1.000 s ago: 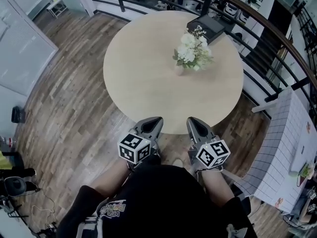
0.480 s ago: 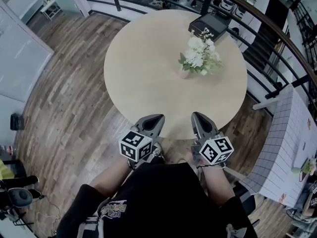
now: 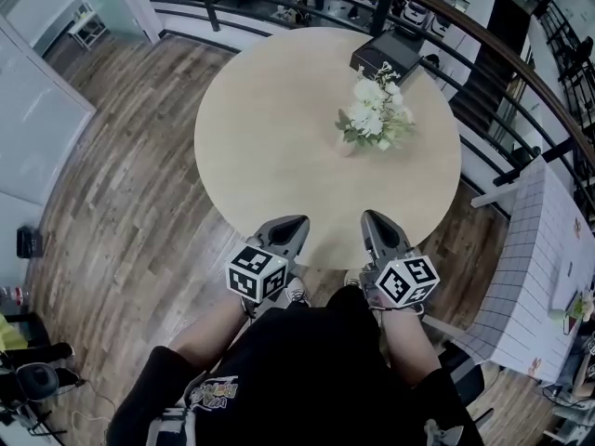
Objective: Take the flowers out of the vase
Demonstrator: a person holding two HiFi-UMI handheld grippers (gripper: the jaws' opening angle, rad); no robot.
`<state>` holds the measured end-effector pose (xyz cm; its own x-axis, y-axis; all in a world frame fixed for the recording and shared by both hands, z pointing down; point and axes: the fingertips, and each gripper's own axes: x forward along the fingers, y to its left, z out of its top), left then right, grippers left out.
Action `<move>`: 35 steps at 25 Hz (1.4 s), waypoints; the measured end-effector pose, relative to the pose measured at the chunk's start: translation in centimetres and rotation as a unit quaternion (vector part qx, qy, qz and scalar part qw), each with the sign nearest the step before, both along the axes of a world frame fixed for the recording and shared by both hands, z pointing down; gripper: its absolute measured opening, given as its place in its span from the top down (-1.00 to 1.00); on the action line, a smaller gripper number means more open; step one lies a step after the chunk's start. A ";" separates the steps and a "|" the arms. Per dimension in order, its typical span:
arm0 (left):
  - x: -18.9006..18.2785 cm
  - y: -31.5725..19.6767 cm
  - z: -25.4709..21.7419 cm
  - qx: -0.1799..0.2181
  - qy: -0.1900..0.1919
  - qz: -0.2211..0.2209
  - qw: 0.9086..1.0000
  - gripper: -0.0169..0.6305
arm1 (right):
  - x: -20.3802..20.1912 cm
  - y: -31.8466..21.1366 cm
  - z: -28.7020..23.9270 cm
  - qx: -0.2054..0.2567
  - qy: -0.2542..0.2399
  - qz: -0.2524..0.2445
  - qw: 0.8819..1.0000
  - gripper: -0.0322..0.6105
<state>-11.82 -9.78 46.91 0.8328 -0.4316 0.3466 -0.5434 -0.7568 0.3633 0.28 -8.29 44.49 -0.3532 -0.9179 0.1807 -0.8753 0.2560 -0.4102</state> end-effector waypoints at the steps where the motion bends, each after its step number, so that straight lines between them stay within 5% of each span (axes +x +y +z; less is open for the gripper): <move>1: 0.1 -0.3 0.0 0.001 0.000 0.001 1.000 0.93 | 0.2 -0.3 -0.1 0.000 0.000 0.001 1.000 0.83; 12: 1.8 -3.2 0.3 0.005 0.004 -0.041 0.999 0.93 | 1.9 -3.6 0.5 -0.005 0.016 -0.037 0.999 0.83; 35: 10.0 -11.8 8.0 0.006 -0.060 -0.063 0.996 0.92 | 7.7 -10.7 6.0 -0.048 -0.002 -0.072 0.996 0.83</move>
<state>-1.81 -21.63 54.87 0.7247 -0.5357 0.4334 -0.6735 -0.6836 0.2812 8.01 -18.94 50.54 -0.4811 -0.8360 0.2641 -0.8308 0.3386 -0.4417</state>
